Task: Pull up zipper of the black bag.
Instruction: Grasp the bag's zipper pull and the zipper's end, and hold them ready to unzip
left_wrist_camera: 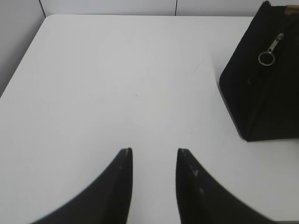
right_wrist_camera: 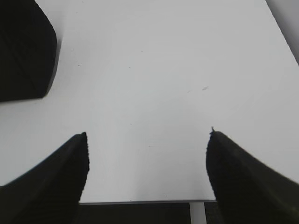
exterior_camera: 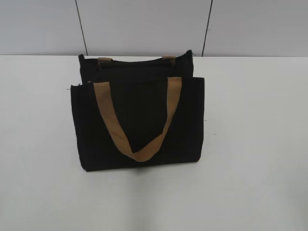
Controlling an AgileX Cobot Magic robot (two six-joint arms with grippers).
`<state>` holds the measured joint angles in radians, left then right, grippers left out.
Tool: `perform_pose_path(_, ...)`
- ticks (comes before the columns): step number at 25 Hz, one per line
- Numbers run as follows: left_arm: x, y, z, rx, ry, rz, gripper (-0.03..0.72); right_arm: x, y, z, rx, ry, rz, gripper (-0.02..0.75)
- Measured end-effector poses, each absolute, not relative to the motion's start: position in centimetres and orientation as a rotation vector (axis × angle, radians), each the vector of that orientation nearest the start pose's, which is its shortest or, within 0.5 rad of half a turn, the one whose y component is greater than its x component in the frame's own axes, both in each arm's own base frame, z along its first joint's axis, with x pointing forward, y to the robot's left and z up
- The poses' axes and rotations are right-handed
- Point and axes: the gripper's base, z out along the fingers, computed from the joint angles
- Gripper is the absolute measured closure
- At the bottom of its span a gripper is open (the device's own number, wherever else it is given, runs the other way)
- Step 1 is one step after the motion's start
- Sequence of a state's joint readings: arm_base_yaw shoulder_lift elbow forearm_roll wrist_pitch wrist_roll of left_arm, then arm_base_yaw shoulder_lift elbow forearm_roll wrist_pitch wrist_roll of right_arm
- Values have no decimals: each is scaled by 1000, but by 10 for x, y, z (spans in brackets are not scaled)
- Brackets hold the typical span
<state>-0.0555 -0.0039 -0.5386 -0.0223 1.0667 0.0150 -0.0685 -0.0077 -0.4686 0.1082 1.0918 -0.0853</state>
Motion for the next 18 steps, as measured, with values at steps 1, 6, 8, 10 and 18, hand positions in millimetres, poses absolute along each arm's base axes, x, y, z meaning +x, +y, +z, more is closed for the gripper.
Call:
perform_pose_path(1, -11, -1, 287, 72, 2007, -52, 450, -4, 9, 266, -23, 2094, 38, 145)
perform_pose_path(6, -11, -1, 287, 72, 2007, -52, 452, -4, 9, 266, -23, 2094, 38, 146)
perform_pose_path(8, -11, -1, 287, 72, 2007, -52, 452, -4, 9, 266, -23, 2094, 38, 146)
perform_pose_path(10, -11, -1, 287, 72, 2007, -52, 452, -4, 9, 266, -23, 2094, 38, 146)
perform_pose_path(18, -11, -1, 287, 72, 2007, -52, 452, -4, 9, 266, -23, 2094, 38, 146)
